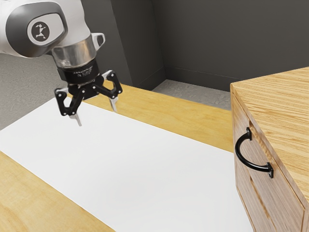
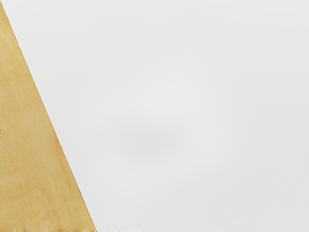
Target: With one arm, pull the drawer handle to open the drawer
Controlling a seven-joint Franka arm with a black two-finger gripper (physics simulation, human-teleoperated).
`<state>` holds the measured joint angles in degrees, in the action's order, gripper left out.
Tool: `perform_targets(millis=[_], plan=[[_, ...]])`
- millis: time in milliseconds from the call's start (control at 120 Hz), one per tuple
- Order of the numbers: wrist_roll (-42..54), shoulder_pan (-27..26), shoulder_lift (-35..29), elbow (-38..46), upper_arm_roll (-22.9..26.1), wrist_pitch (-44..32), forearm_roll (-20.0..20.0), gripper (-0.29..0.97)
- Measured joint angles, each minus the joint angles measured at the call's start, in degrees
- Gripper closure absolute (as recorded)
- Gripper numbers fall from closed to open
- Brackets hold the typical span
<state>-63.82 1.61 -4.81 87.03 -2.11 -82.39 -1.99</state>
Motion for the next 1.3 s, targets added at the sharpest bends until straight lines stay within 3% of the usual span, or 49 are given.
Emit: perform_targets(millis=[550,633,700,783,1108,1300], plan=[[-16.1,-0.1,0.0,-0.1,-0.1,0.2,0.1,0.0],[-17.6,-0.2,-1.4,-5.0,0.4,0.6,-0.1,0.0],[-18.6,-3.5,-1.9,-11.4,0.6,1.0,0.2,0.0],[-19.7,-8.1,-1.8,-13.6,0.6,0.5,2.6,0.0],[-19.3,-16.9,3.8,-10.3,0.7,-15.9,11.6,0.03],[-17.6,-21.5,2.3,-8.0,0.2,-22.3,13.0,0.06]])
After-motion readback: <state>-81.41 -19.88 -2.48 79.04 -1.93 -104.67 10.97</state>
